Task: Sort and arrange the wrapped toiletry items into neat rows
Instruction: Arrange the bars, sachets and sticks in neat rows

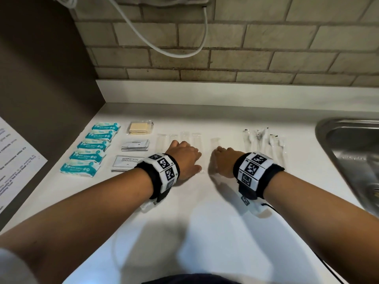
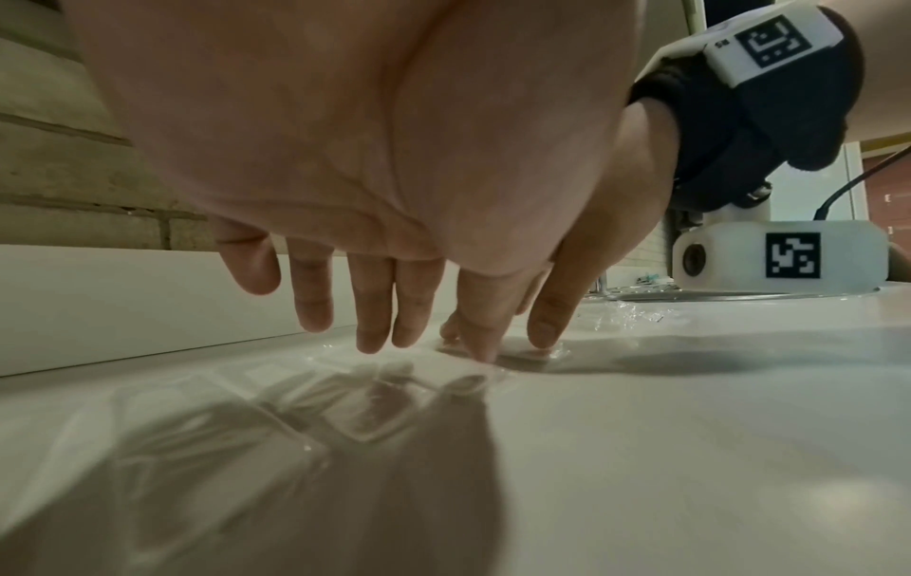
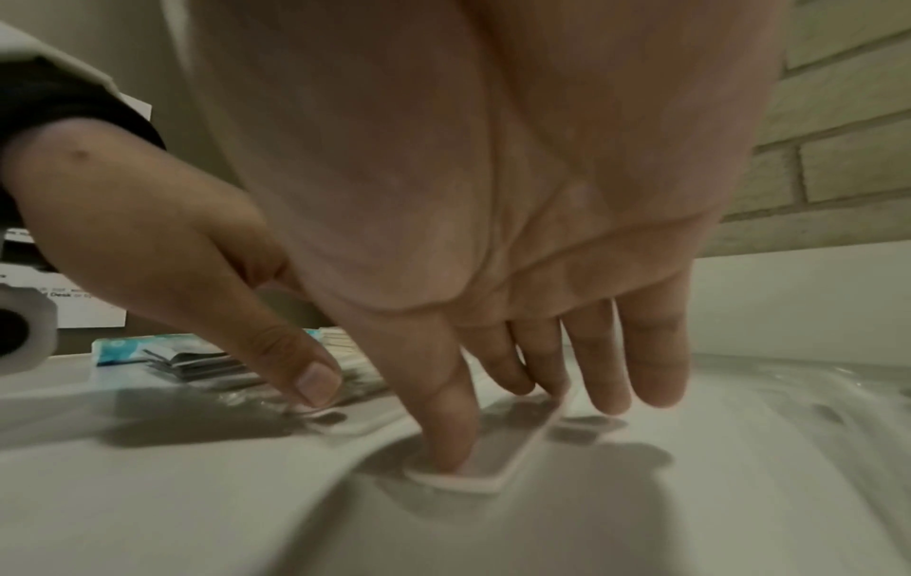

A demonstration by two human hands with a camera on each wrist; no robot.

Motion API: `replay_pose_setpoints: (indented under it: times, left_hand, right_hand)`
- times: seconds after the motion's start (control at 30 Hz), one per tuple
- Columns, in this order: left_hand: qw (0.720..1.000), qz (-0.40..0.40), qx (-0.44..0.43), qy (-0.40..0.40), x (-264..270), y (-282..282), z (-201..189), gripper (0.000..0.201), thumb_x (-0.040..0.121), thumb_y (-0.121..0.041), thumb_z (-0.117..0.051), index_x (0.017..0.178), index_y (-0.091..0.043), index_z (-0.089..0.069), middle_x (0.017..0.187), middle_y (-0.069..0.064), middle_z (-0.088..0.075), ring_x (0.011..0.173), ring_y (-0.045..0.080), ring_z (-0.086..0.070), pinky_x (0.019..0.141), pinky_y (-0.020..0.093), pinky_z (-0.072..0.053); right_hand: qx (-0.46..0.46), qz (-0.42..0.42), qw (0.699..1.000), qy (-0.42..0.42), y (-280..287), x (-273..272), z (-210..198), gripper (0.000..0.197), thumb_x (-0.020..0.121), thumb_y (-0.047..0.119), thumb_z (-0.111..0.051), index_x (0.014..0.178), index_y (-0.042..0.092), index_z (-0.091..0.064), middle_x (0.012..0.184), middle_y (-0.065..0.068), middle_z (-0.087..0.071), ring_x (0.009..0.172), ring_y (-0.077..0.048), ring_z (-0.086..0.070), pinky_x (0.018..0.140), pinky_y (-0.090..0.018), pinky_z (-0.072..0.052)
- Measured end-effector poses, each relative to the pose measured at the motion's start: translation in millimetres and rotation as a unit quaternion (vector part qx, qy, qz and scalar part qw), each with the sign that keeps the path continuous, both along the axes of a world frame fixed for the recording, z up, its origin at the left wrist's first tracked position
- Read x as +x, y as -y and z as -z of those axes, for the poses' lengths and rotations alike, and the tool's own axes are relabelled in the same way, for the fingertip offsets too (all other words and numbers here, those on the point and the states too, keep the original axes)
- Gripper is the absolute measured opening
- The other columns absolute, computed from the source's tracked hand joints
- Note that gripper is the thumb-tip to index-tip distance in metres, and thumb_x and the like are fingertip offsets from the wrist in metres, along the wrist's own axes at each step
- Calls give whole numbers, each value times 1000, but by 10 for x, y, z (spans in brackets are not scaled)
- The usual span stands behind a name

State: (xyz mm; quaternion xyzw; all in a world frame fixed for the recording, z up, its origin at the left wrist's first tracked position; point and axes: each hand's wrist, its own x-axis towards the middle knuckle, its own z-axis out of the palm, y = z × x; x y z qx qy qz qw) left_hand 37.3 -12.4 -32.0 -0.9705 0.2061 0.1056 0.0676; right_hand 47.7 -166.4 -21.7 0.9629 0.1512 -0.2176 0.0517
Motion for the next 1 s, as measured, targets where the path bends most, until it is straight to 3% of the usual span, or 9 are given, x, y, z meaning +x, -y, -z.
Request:
replay_pose_setpoints:
  times: [0.3,0.47,0.7,0.87,1.0]
  left_hand:
    - [1000,-3,26,-4,-41,54,-6,43,97,-48,-40,128,-22,-52,147,-5,-45,134,25,-34,103,43,-23]
    - [1000,-5,16,6,-66,62,-6,34,96,-47,-42,114,-21,-55,137,-6,-52,130,24,-37,100,43,-25]
    - [1000,-8,11,6,-49,59,12,32,96,-46,-43,112,-21,-55,136,-7,-52,130,25,-37,99,42,-25]
    - [1000,-14,13,3,-37,57,41,42,96,-47,-42,128,-23,-53,144,-6,-47,133,24,-35,102,43,-25]
    - [1000,-11,17,6,-32,60,42,42,95,-48,-42,128,-23,-53,143,-5,-49,131,25,-36,101,43,-25]
  right_hand:
    - [3,-44,999,-6,-13,26,29,57,97,27,-42,147,2,-27,153,-11,-26,135,-32,-32,112,-41,-32]
    - [8,-54,999,2,-32,30,24,57,99,26,-40,148,1,-23,154,-13,-23,135,-34,-32,108,-40,-31]
    - [7,-50,999,-9,-24,64,41,59,98,25,-42,148,1,-21,154,-13,-22,135,-34,-32,109,-42,-33]
    - [1,-47,999,-15,-34,75,52,60,98,24,-43,149,2,-19,156,-11,-18,137,-34,-29,110,-44,-33]
    - [10,-46,999,-17,-28,71,50,62,98,25,-44,149,1,-19,157,-11,-17,138,-34,-28,110,-44,-32]
